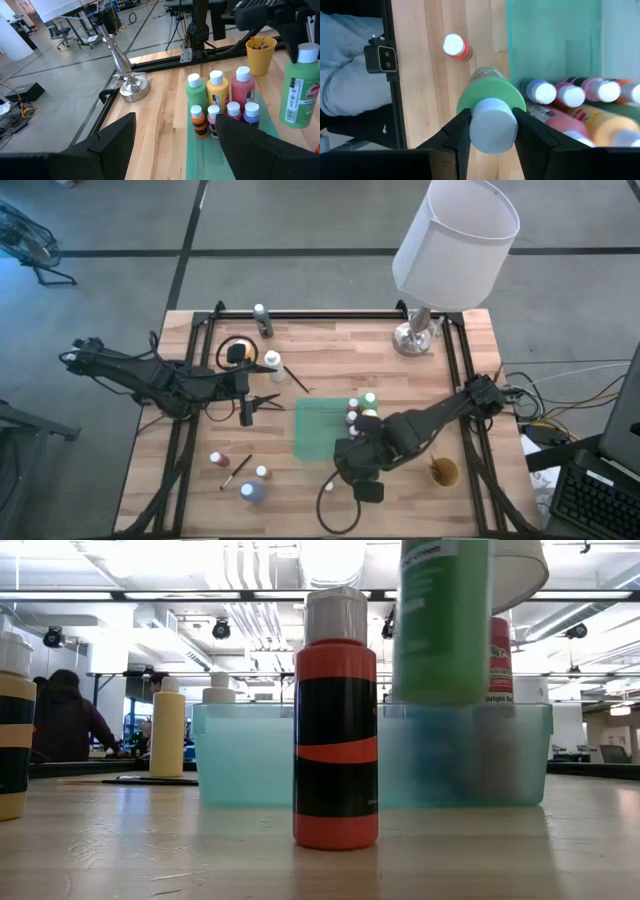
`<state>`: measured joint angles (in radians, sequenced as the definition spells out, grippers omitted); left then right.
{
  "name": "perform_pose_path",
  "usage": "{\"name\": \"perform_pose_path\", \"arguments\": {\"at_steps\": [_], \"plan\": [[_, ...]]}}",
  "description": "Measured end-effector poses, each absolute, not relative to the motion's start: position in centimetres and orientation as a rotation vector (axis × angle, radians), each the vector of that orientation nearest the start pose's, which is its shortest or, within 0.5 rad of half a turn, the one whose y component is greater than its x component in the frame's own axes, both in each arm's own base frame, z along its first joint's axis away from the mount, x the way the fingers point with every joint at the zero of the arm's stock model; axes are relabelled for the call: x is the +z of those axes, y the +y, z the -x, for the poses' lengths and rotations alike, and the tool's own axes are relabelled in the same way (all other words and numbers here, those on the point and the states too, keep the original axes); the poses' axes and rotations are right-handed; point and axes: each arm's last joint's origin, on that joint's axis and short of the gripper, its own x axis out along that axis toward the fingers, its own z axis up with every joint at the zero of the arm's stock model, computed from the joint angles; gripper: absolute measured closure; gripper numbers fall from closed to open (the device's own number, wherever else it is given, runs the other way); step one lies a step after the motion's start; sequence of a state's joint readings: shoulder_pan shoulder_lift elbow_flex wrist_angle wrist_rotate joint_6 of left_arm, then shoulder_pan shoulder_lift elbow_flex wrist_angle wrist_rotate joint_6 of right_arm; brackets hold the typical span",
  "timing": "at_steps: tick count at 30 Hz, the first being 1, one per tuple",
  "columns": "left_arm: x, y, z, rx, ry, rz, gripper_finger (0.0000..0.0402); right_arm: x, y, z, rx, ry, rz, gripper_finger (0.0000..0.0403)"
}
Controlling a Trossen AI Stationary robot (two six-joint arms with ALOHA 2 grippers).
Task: Pick & Place Paint Supplies
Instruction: Put the green paint bottle into the green bin
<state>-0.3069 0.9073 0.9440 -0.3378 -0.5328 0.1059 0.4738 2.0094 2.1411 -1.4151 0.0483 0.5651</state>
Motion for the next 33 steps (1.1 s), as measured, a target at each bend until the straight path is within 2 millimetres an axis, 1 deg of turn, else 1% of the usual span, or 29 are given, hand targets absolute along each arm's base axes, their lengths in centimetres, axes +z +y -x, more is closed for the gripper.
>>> {"name": "perform_pose_path", "arguments": {"at_steps": [10, 14, 21, 27, 33], "plan": [[35.3, -4.3, -18.4, 0.21, 0.288, -0.228, 0.0124, 35.7, 15.7, -35.9, 0.022, 1.254, -0.12, 0.0288], [35.3, -4.3, -18.4, 0.209, 0.288, -0.23, 0.0124, 36.0, 14.4, -36.4, 0.027, 1.241, -0.1, 0.0286], [35.3, -4.3, -18.4, 0.208, 0.289, -0.237, 0.0124, 36.0, 11.2, -37.5, 0.021, 1.235, -0.055, 0.0289], [35.3, -4.3, -18.4, 0.208, 0.289, -0.238, 0.0124, 36.0, 8.0, -38.5, 0.008, 1.22, -0.026, 0.0286], [35.3, -4.3, -18.4, 0.208, 0.289, -0.238, 0.0124, 35.9, 5.0, -39.0, -0.021, 1.218, -0.03, 0.0288]]}}
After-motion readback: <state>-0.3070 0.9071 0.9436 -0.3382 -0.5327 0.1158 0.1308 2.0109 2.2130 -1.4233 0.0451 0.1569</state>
